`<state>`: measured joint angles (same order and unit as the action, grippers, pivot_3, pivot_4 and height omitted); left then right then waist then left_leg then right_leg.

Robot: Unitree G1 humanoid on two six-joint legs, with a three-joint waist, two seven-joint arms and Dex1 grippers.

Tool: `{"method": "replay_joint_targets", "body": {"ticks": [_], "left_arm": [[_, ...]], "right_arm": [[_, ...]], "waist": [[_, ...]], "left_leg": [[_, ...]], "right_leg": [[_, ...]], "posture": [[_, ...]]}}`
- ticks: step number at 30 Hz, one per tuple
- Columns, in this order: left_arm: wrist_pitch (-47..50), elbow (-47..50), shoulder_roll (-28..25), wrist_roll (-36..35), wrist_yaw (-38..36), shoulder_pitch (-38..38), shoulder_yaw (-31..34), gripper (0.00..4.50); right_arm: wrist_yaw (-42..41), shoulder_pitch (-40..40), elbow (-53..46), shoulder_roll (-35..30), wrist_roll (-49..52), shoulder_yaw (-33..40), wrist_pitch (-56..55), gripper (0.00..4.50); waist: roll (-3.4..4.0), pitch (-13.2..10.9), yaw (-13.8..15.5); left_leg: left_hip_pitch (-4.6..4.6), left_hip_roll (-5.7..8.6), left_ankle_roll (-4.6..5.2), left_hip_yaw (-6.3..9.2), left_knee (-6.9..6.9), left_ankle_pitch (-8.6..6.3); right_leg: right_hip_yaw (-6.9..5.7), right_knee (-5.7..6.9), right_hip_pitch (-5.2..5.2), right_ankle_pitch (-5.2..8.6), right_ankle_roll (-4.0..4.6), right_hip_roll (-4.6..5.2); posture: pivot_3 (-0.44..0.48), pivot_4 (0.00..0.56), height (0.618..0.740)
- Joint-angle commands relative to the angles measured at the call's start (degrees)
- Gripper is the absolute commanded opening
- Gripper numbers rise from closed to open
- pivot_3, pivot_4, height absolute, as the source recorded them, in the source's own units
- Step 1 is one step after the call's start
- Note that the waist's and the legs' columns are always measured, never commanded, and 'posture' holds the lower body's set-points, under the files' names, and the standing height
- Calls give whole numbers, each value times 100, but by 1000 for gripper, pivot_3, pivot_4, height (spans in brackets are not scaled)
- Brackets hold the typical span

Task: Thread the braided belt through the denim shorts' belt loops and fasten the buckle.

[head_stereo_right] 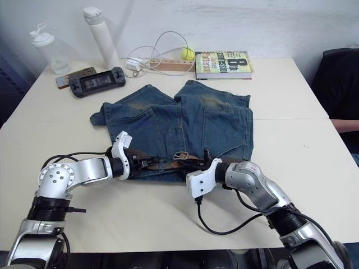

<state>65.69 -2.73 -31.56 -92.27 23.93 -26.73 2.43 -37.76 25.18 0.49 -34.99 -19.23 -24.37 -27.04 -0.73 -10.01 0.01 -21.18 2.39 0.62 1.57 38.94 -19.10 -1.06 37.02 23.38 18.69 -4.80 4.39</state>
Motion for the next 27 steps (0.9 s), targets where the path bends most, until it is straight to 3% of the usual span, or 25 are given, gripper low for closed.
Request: {"method": "replay_joint_targets", "body": {"ticks": [1,4,5,6,10,14,16,21,25,27], "left_arm": [[154,41,-4,315,-239,-21,58,0],[194,227,-86,559,-623,-51,124,0],[234,254,-98,494,-667,-57,195,892],[286,332,-158,493,-792,-73,244,1045],[481,766,-679,667,-1355,-141,458,2592],[724,1202,-1441,431,-2141,-144,858,4423],[1087,1262,-1960,-36,-2513,-82,1016,4482],[1558,2008,-3107,-192,-3976,244,1386,4482],[1399,2546,-3327,381,-4551,419,1157,4482],[1289,2623,-3242,792,-4520,503,929,3919]], "right_arm": [[52,-52,-76,10,80,170,-163,54],[-130,-106,-165,15,308,159,-66,54],[-209,-129,-219,30,433,165,11,0],[-300,-144,-288,48,570,174,116,0],[-831,-98,-631,96,1230,226,944,0],[-1051,116,-777,60,1374,339,1246,0],[-1140,200,-810,32,1383,373,1281,0],[-1611,483,-1176,13,1893,539,1968,0],[-1908,719,-1196,-112,1903,560,2003,0],[-2007,773,-1201,-147,1886,565,1995,0]], "waist": [[0,0,-1],[0,0,-2],[0,0,-5],[0,0,-7],[1,-3,-40],[4,-7,-62],[3,-8,-61],[10,-15,-45],[14,-17,-26],[14,-17,-20]], "left_leg": [[0,0,0,0,0,0],[-1,0,0,0,0,0],[-1,0,0,1,0,0],[-2,0,0,1,-1,0],[-3,-4,-1,1,-2,0],[-5,-5,-5,6,-8,-2],[-5,-5,-5,8,-10,-2],[-5,-3,-5,12,-35,-2],[-4,-3,-5,12,-43,-2],[-2,-3,-6,12,-52,-2]], "right_leg": [[0,0,0,0,0,0],[0,0,0,0,0,0],[-1,-1,0,0,0,0],[-1,-2,1,0,0,0],[1,-1,5,0,1,-4],[8,2,13,2,4,-10],[7,-1,12,3,5,-9],[7,-15,14,4,7,-6],[7,-18,15,5,10,-5],[6,-19,15,6,11,-5]], "posture": [[0,150,735],[0,150,735],[0,150,735],[0,150,735],[0,150,735],[0,150,735],[0,150,735],[0,150,735],[0,150,735],[0,150,735]]}}
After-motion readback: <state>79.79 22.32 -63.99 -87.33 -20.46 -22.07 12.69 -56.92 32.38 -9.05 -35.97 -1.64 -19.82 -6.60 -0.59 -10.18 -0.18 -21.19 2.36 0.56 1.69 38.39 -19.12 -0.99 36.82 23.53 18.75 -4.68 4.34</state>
